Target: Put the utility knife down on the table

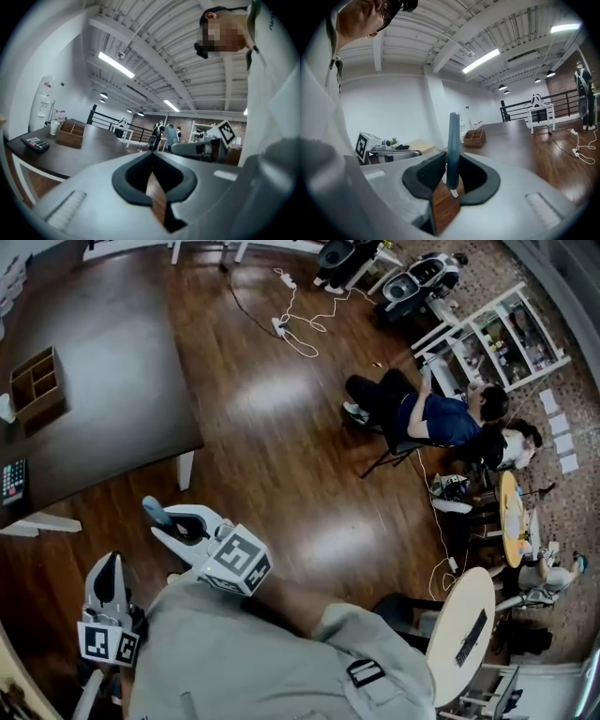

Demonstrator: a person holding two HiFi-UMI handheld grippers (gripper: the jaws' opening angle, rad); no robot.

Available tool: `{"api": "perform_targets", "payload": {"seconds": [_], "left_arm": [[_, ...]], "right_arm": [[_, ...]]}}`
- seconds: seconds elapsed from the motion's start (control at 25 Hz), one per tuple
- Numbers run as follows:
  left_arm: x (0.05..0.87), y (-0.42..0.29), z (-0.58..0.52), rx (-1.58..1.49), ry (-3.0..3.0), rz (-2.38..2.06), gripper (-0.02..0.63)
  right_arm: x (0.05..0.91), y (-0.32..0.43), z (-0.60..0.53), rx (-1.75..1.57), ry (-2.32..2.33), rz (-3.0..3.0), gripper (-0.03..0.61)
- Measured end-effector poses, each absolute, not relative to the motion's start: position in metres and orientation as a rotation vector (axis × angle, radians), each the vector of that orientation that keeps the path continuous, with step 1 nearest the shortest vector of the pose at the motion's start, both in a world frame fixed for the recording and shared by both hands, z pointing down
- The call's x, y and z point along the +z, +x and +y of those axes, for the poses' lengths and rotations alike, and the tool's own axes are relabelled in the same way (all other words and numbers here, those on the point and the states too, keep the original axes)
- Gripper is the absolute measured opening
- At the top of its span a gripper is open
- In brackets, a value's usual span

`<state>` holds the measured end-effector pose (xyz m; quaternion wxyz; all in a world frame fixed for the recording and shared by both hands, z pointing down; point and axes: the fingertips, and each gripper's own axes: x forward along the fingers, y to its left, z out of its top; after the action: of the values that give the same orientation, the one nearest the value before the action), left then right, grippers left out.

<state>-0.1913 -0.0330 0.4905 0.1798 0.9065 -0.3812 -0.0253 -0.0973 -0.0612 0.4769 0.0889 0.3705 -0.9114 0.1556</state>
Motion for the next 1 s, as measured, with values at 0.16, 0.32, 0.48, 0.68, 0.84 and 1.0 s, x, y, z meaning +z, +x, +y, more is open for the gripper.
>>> {"api": "perform_targets", "payload": {"seconds": [0.16, 0.32, 0.48, 0.68, 0.84, 1.0], "left_arm": [[0.468, -0.196, -0.056, -0.038, 2.573, -1.087, 0.002], [0.462, -0.22, -0.084, 0.032, 2.526, -1.175, 0.002], [0.471, -0.229, -0.126, 0.078, 2.469, -1.249, 0.002], [0.483, -0.227, -0.181, 0.12, 2.409, -1.282, 0.002], [0.491, -0.235, -0.206, 0.172, 2.372, -1.317, 0.002], [0.501, -0.237, -0.22, 0.22, 2.358, -1.318, 0.002]], "right_arm": [[0.464, -0.101, -0.088, 0.489, 1.105, -2.717, 0.089], [0.47, -0.127, -0.124, 0.516, 0.987, -2.724, 0.089], [0.495, -0.135, -0.172, 0.56, 0.881, -2.66, 0.089], [0.542, -0.137, -0.244, 0.529, 0.788, -2.537, 0.089], [0.594, -0.141, -0.276, 0.529, 0.727, -2.422, 0.089], [0.626, -0.14, -0.294, 0.468, 0.692, -2.329, 0.089]]}}
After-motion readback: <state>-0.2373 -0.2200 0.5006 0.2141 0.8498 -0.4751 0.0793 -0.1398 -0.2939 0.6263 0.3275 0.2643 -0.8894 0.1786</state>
